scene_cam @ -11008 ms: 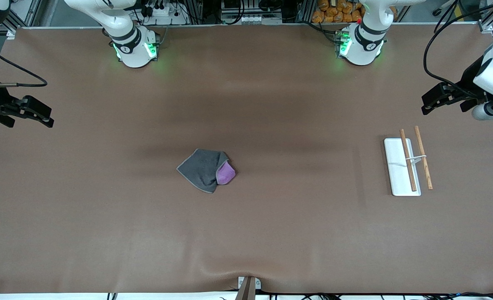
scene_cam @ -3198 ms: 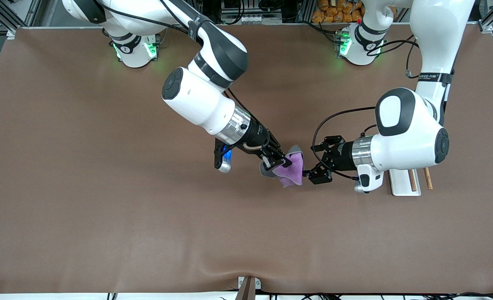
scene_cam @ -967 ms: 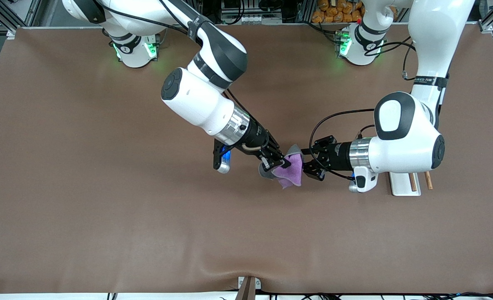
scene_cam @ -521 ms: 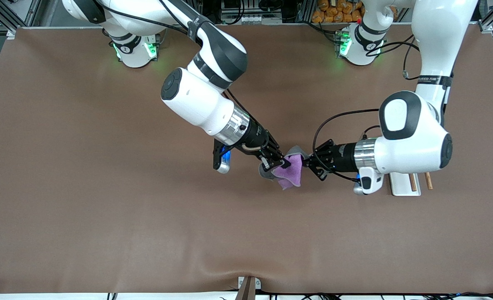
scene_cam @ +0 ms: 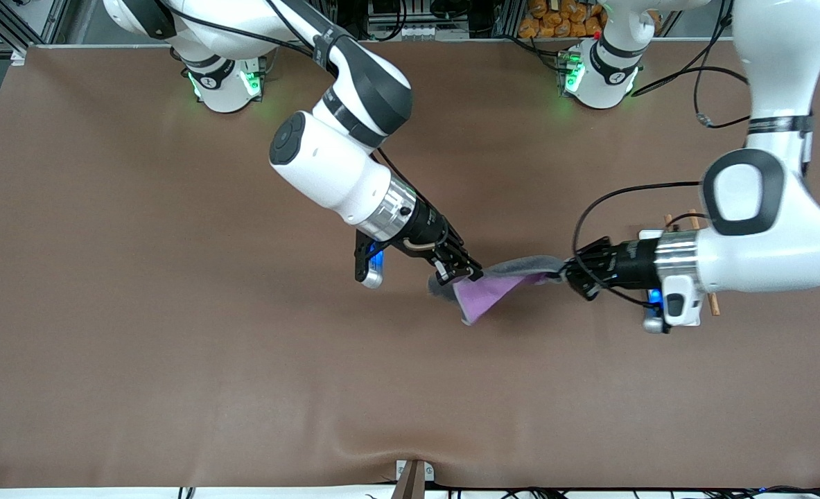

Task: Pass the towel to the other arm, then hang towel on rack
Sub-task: 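Open the right gripper and release the towel to the left gripper, then carry the towel with the left gripper over the wooden dowel rack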

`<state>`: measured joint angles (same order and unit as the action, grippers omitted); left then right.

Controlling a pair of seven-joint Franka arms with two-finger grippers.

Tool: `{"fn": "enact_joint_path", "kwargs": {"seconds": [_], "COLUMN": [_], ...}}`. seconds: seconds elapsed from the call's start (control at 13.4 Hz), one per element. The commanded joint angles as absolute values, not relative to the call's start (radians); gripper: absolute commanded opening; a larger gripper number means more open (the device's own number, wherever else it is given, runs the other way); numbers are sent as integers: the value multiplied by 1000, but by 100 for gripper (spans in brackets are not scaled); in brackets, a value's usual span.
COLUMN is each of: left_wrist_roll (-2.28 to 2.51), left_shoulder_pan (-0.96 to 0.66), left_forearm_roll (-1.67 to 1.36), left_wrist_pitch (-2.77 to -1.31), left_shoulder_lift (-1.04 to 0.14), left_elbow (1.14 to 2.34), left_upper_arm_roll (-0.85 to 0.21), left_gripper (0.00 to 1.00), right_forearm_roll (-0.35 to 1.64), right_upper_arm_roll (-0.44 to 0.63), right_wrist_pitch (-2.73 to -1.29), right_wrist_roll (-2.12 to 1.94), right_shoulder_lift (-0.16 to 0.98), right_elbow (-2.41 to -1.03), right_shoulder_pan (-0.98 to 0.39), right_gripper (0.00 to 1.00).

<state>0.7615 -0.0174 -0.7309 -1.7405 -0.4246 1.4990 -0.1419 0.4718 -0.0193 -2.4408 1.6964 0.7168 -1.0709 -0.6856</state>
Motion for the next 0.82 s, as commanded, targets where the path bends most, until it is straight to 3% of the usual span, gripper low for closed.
{"fn": "enact_joint_path", "kwargs": {"seconds": [0.0, 0.37, 0.74], "left_wrist_roll": [706, 524, 269], "left_shoulder_pan": [-5, 38, 156], "left_forearm_roll": [-611, -396, -273], "left_wrist_pitch": [-1678, -1588, -1523], "left_shoulder_lift": [-348, -308, -314], "left_elbow": [1512, 1517, 1526], "left_upper_arm_roll": [-146, -146, -144], "left_gripper": [0, 0, 0], "right_forearm_roll": [263, 207, 175], "right_upper_arm_roll": [-21, -25, -15], "right_wrist_pitch": [-2439, -2294, -2047], "right_wrist_roll": [1698, 1527, 1462], "right_shoulder_lift": [713, 707, 625], "right_elbow": [-1071, -1069, -1069], "right_shoulder_pan": [-715, -707, -704], "right_gripper": [100, 100, 100]}}
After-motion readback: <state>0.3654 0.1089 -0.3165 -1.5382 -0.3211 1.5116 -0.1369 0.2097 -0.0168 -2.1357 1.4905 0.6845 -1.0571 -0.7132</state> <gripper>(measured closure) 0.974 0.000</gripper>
